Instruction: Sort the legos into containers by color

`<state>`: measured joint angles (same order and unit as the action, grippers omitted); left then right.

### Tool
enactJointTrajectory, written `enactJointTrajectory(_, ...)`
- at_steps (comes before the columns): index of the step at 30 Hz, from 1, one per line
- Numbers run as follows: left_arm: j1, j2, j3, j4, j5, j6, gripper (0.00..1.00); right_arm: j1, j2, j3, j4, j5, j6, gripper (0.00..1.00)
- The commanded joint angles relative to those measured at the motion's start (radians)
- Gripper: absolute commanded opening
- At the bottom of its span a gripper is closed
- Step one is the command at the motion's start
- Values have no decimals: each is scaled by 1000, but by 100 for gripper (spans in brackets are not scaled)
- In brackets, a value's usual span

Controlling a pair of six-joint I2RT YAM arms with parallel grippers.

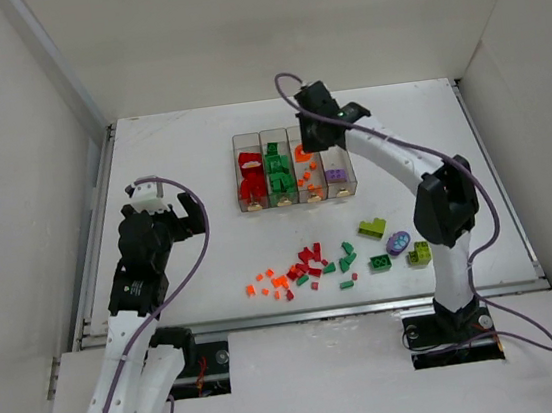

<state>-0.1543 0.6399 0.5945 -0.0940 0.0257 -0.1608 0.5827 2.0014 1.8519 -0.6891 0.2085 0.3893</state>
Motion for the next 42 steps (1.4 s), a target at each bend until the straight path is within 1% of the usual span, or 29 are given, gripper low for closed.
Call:
enactJointTrajectory(1, 6, -17, -13, 50, 2, 7, 100, -55, 52, 59, -35, -23, -43, 0)
enactJointTrajectory(3, 6, -26, -22, 50, 2, 7, 100, -95, 71, 69, -35, -34, -43, 0)
enactJointTrajectory(5, 6, -26, -22, 50, 2, 7, 100, -104, 92, 69, -35, -44, -52, 0)
enactJointTrajectory(6, 15, -26, -22, 50, 2, 7, 100, -116, 92, 69, -26, -73, -52, 0)
enactJointTrajectory(8, 15, -26, -22, 50, 2, 7, 100, -116, 102, 69, -26, -84, -75, 0)
enactJointTrajectory(16, 24, -26, -22, 59, 11, 7, 100, -116, 102, 69, -16, -93, -75, 0)
enactJointTrajectory(17, 24, -26, -22, 59, 11, 7, 100, -116, 114, 79, -16, -93, -84, 3)
enactJointTrajectory(18, 24, -26, -22, 59, 11, 7, 100, -116, 123, 79, -29, -93, -84, 8)
enactJointTrajectory(19, 24, -26, -22, 59, 11, 7, 100, -116, 123, 89, -29, -93, -96, 22)
enactJointTrajectory(20, 24, -17, -22, 59, 11, 7, 100, -106, 123, 89, -38, -93, -96, 30)
enactJointTrajectory(21, 24, -17, -22, 59, 11, 7, 100, -106, 123, 89, -38, -93, -111, 38)
enactJointTrajectory(22, 24, -17, -22, 59, 11, 17, 100, -106, 123, 89, -38, -93, -121, 43)
enactJointTrajectory(23, 24, -17, -22, 59, 11, 17, 100, -97, 123, 89, -38, -93, -133, 53)
enactJointTrajectory(24, 24, -8, -22, 59, 11, 17, 100, -96, 114, 89, -38, -84, -133, 56)
enactJointTrajectory(26, 24, -8, -13, 59, 11, 17, 100, -87, 102, 89, -38, -84, -153, 60)
enactJointTrajectory(30, 24, 1, -13, 59, 20, 17, 100, -66, 42, 89, -47, -66, -179, 62)
enactJointTrajectory(32, 24, 1, -13, 59, 20, 17, 100, -55, -25, 41, -47, -66, -197, 63)
enactJointTrajectory(33, 24, 1, -4, 59, 29, 17, 100, -55, -54, 14, -35, -66, -198, 65)
enactJointTrajectory(34, 24, 10, -4, 59, 29, 42, 100, -55, -84, -58, -24, -75, -198, 67)
enactJointTrajectory(35, 24, 10, 7, 59, 29, 64, 100, -55, -148, -100, -24, -92, -198, 68)
enactJointTrajectory(36, 24, 24, 16, 59, 29, 93, 100, -67, -177, -143, -12, -116, -185, 70)
enactJointTrajectory(37, 24, 52, 25, 59, 29, 127, 100, -93, -203, -184, -12, -177, -169, 71)
enactJointTrajectory(38, 24, 70, 37, 69, 19, 163, 100, -107, -248, -263, -12, -204, -168, 73)
enactJointTrajectory(39, 24, 90, 66, 79, 19, 247, 100, -116, -268, -302, -21, -219, -168, 74)
enactJointTrajectory(40, 24, 110, 80, 79, 19, 286, 100, -116, -286, -337, -21, -219, -168, 77)
enactJointTrajectory(42, 24, 155, 103, 89, 48, 357, 100, -116, -328, -428, -50, -193, -203, 78)
